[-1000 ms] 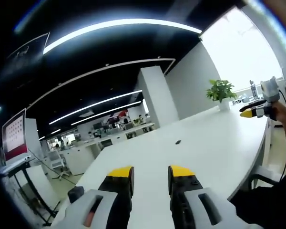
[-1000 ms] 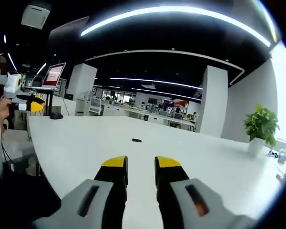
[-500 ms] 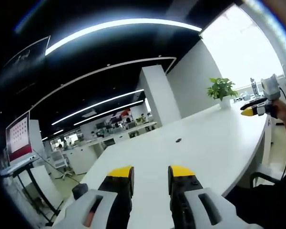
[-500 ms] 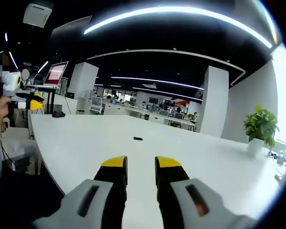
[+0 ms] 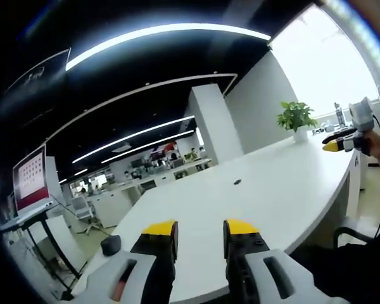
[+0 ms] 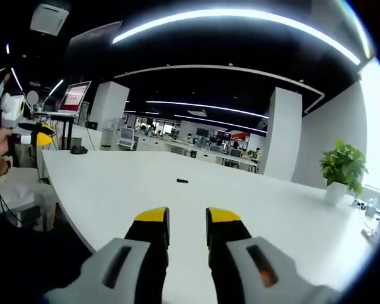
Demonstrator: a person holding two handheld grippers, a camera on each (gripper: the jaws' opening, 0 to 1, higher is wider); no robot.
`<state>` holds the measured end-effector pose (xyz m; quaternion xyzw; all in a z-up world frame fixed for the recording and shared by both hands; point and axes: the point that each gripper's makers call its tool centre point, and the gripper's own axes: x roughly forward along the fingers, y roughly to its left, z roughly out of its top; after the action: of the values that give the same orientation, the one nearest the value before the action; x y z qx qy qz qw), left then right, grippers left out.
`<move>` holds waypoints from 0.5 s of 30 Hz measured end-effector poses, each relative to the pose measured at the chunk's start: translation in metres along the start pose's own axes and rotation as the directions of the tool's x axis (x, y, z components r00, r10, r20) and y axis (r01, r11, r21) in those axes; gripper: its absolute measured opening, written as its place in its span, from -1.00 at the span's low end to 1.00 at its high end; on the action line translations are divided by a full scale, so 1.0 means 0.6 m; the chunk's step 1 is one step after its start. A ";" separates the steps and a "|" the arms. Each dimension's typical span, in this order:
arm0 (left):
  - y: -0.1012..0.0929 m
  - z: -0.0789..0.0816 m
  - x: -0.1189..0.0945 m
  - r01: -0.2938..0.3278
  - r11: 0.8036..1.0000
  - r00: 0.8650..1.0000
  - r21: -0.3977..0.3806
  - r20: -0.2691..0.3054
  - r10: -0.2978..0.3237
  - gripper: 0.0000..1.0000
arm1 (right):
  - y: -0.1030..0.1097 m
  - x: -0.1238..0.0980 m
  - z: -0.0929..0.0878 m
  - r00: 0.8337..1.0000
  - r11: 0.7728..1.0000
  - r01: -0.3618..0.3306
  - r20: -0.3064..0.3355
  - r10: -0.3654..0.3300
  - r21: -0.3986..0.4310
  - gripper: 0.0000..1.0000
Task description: Snap the two parts of the plastic buckle together until the buckle closes and remains connected.
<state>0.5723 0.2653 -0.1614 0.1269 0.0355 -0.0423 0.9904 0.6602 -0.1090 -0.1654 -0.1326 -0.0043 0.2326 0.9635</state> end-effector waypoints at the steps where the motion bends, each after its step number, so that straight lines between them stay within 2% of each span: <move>1: 0.000 -0.001 0.000 -0.002 1.000 1.000 -0.001 -0.001 0.002 -0.44 | 0.001 -0.001 -0.001 1.000 1.000 -0.002 -0.002 0.002 0.000 -0.55; 10: 0.008 -0.026 0.008 -0.015 0.999 1.000 -0.035 -0.026 0.014 -0.44 | -0.006 0.005 -0.009 0.999 1.000 0.022 -0.032 -0.022 -0.006 -0.55; 15: 0.029 -0.030 0.008 -0.032 0.999 0.999 -0.034 -0.031 0.031 -0.44 | -0.014 0.014 0.014 0.998 0.997 0.068 -0.014 -0.069 -0.026 -0.55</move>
<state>0.5775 0.2862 -0.1747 0.1110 0.0492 -0.0239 0.9923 0.6710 -0.1104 -0.1554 -0.1463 -0.0045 0.1983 0.9691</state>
